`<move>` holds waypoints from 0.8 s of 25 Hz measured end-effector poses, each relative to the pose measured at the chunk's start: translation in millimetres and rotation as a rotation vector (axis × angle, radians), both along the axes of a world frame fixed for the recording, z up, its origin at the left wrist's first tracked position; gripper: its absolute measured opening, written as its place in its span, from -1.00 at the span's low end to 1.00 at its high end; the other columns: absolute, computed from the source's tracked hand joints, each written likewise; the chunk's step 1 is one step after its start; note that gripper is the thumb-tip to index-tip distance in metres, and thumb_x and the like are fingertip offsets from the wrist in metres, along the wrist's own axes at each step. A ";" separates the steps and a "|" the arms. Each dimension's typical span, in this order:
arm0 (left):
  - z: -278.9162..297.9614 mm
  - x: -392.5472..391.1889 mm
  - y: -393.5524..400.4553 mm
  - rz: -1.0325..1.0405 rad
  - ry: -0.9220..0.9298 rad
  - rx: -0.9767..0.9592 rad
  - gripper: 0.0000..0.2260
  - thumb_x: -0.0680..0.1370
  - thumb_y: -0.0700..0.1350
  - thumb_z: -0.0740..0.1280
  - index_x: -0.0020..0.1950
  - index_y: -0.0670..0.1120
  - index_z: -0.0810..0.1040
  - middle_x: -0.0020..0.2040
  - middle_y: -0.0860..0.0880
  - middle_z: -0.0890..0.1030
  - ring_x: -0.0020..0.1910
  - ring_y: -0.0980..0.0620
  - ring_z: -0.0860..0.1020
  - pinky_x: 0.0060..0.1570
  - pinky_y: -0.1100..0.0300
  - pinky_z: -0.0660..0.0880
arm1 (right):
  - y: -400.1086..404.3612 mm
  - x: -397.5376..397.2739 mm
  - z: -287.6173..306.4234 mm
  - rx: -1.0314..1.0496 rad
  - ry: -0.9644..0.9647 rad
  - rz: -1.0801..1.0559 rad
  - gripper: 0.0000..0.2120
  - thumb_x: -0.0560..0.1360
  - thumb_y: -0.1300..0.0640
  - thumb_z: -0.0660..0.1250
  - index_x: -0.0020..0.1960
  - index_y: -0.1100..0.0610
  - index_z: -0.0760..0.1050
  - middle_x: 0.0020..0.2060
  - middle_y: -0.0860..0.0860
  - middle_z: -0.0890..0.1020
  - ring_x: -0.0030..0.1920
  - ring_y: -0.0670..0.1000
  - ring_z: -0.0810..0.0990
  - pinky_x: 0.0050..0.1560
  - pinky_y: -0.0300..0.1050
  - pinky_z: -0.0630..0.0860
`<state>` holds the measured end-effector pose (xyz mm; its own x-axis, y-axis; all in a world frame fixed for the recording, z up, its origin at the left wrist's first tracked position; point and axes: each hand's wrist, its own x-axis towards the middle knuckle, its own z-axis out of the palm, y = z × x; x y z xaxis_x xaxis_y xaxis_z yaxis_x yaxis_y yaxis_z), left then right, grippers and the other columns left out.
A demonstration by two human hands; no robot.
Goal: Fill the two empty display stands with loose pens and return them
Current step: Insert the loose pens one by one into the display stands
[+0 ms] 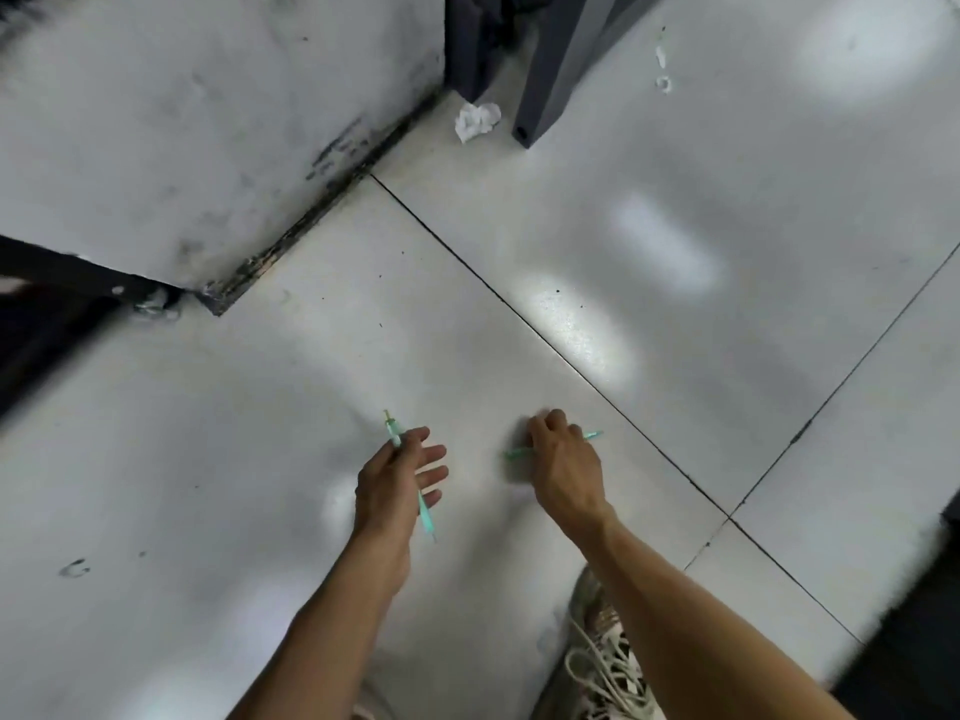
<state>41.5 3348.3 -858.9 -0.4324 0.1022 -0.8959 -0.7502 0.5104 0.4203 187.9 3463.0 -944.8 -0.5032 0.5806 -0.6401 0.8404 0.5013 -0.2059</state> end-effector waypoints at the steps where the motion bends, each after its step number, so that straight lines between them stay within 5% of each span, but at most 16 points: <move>1: 2.6 -3.5 -1.1 0.001 0.000 0.003 -0.79 0.68 -0.03 0.21 0.16 -0.08 0.59 0.04 -0.09 0.68 0.02 -0.10 0.65 0.04 0.02 0.55 | -2.5 -0.5 4.6 0.001 0.015 -0.022 -0.73 0.45 0.33 0.21 0.13 0.15 0.43 0.09 0.08 0.45 -0.04 0.17 0.47 -0.28 -0.05 0.31; 4: 36.1 -15.6 -4.4 0.014 0.013 0.020 -0.78 0.69 -0.03 0.19 0.17 -0.08 0.58 0.05 -0.09 0.67 0.04 -0.11 0.65 0.01 0.05 0.56 | -8.3 -11.2 46.3 0.011 0.165 -0.107 -0.81 0.53 0.30 0.21 0.11 0.15 0.45 0.00 0.05 0.46 -0.10 0.16 0.46 -0.30 -0.06 0.29; 9: 169.7 -40.4 1.0 0.060 0.058 0.062 -0.79 0.68 -0.02 0.20 0.14 -0.08 0.58 0.08 -0.10 0.67 0.06 -0.12 0.64 0.06 0.02 0.55 | -9.5 -47.9 202.6 0.015 0.415 -0.075 -0.84 0.53 0.26 0.32 0.10 0.11 0.47 -0.03 0.01 0.49 -0.11 0.10 0.45 -0.29 0.01 0.44; 20: 627.4 -73.0 -27.8 0.226 0.269 0.330 -0.80 0.67 -0.02 0.22 0.09 -0.06 0.60 0.06 -0.13 0.69 -0.09 -0.05 0.66 -0.09 0.10 0.52 | -35.5 -108.4 680.8 0.065 0.858 -0.015 -0.81 0.50 0.28 0.33 0.08 0.09 0.48 -0.02 0.02 0.52 -0.05 0.12 0.50 -0.14 0.08 0.53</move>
